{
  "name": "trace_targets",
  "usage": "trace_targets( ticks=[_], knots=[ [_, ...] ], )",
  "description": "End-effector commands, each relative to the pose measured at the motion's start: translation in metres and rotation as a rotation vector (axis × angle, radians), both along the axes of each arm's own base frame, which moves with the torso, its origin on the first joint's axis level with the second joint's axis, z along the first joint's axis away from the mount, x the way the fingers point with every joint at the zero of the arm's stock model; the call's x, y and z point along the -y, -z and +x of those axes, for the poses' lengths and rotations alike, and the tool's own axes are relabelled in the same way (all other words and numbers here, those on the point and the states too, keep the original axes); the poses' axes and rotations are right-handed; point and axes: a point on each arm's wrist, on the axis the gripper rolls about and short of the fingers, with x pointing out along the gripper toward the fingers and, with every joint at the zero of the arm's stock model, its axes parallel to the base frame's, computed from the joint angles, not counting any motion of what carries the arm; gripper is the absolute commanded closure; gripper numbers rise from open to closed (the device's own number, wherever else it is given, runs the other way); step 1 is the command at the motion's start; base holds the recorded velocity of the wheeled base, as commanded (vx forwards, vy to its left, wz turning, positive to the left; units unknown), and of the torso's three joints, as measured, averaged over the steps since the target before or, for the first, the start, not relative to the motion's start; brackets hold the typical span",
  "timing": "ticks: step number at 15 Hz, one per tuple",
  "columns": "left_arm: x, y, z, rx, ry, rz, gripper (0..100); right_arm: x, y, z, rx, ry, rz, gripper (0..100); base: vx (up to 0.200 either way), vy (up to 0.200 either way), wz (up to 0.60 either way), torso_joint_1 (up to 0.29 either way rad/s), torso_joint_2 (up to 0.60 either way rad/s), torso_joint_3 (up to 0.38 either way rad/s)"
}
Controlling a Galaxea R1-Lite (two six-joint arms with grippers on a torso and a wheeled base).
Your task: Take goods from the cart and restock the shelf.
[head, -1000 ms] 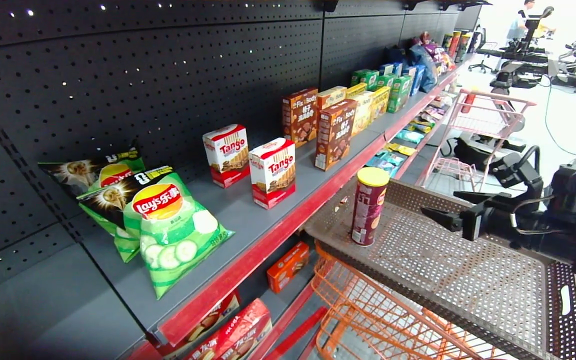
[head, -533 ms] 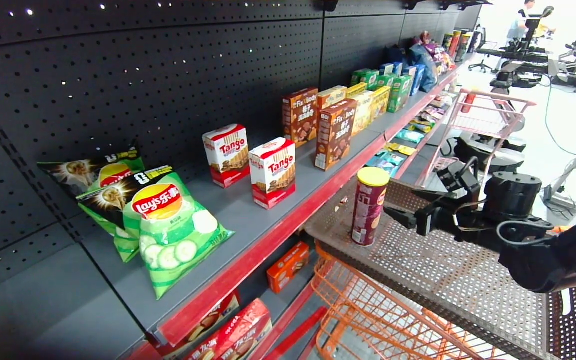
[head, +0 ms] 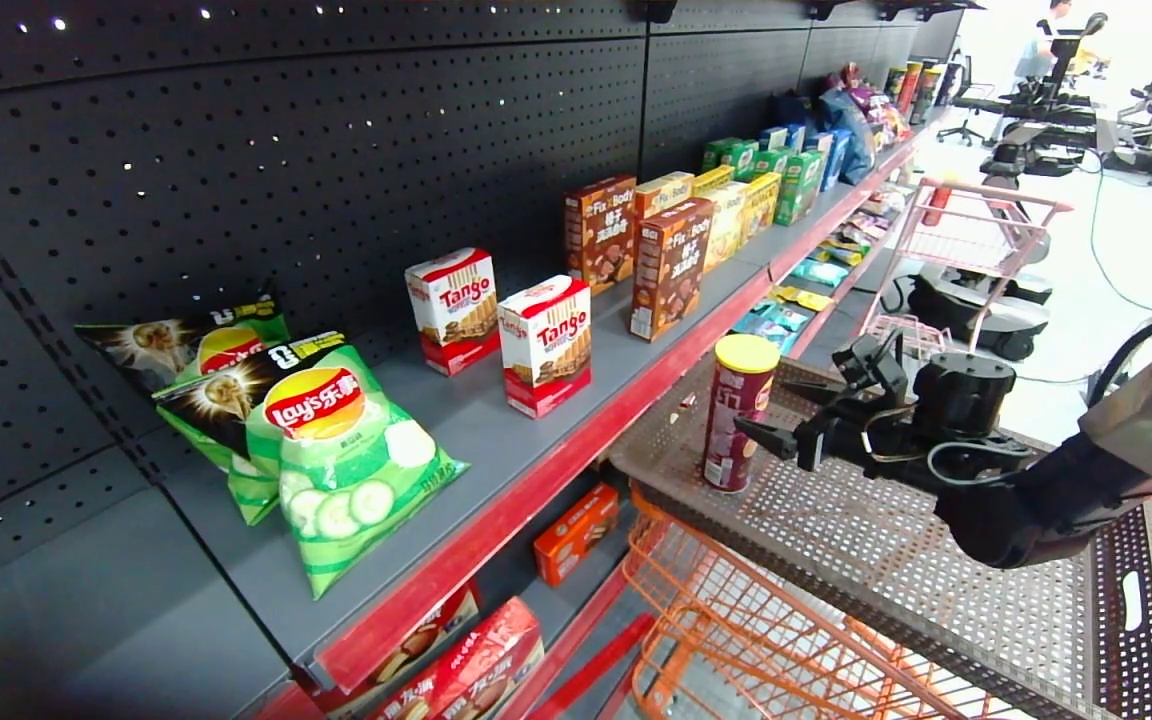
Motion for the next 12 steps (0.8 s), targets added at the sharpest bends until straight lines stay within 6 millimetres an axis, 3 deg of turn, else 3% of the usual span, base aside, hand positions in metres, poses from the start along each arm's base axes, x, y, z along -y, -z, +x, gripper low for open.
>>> trace_targets(
  ticks=[1, 8, 12],
  knots=[
    [0.000, 0.000, 0.000, 0.001, 0.000, -0.001, 0, -0.002, 0.010, 0.009, 0.006, -0.007, 0.000, 0, 0.000, 0.000, 0.00, 0.000, 0.00, 0.000],
    [0.000, 0.000, 0.000, 0.001, 0.000, -0.001, 0, -0.011, 0.029, 0.049, 0.074, -0.011, 0.012, 0, 0.000, 0.000, 0.00, 0.000, 0.00, 0.000],
    [0.000, 0.000, 0.000, 0.001, 0.000, -0.001, 0, -0.025, 0.039, 0.057, 0.071, -0.037, 0.016, 0, 0.000, 0.000, 0.00, 0.000, 0.00, 0.000]
  ],
)
